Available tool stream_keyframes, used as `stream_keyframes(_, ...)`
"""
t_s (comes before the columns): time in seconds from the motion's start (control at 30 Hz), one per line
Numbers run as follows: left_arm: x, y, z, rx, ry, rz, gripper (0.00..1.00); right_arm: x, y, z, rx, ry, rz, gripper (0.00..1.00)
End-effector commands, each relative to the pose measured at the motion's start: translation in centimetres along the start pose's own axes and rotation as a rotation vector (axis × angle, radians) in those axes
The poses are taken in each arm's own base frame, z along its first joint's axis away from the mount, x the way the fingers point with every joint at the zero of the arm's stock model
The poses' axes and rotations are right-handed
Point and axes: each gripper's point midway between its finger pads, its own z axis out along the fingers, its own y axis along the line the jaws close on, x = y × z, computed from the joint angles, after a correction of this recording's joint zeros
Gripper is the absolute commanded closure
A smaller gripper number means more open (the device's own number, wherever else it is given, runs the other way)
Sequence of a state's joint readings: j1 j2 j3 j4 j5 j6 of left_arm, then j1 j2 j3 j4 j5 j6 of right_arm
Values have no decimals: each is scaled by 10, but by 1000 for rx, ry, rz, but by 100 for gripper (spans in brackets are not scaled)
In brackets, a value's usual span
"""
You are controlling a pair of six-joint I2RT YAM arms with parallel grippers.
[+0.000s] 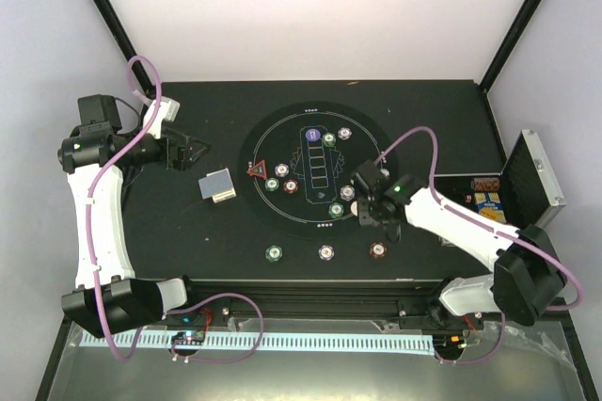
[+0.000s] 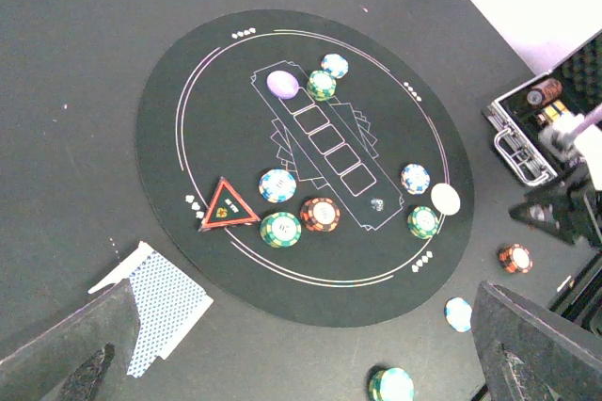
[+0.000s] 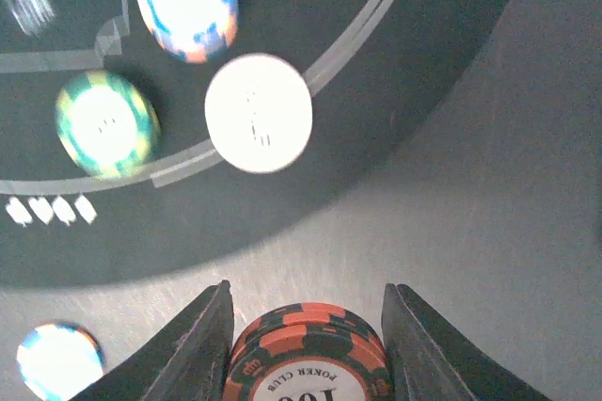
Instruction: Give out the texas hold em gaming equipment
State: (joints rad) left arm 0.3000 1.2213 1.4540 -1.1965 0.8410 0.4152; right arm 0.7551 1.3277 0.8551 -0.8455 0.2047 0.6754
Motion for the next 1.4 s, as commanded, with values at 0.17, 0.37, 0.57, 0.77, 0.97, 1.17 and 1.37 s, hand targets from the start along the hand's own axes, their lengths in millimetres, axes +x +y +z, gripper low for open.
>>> stream_keyframes(0.17, -5, -1, -5, -14, -12, 17, 1, -150, -8, 0, 32, -140, 54, 74)
stream_keyframes(0.37, -9, -3, -8, -16, -16, 21, 1, -239, -19, 47, 56, -111, 108, 76)
stream_keyframes(0.57, -6, 1, -6, -25, -7, 25, 1, -283, -33, 94, 90, -78, 143, 76)
stream_keyframes(0.77, -5, 5, -2, -20, -5, 24, 1, -297, -46, 128, 93, -57, 173, 74)
stream_keyframes(0.97, -2, 6, 6, 19, -7, 4, 1, -301, -47, 151, 72, -41, 195, 71)
stream_keyframes(1.17, 2, 9, 9, 19, 3, -7, 1, -306, -44, 156, 55, -48, 182, 70)
stream_keyframes(1.37, -3, 3, 7, 40, -21, 7, 1, -314, -41, 151, 43, -55, 179, 58)
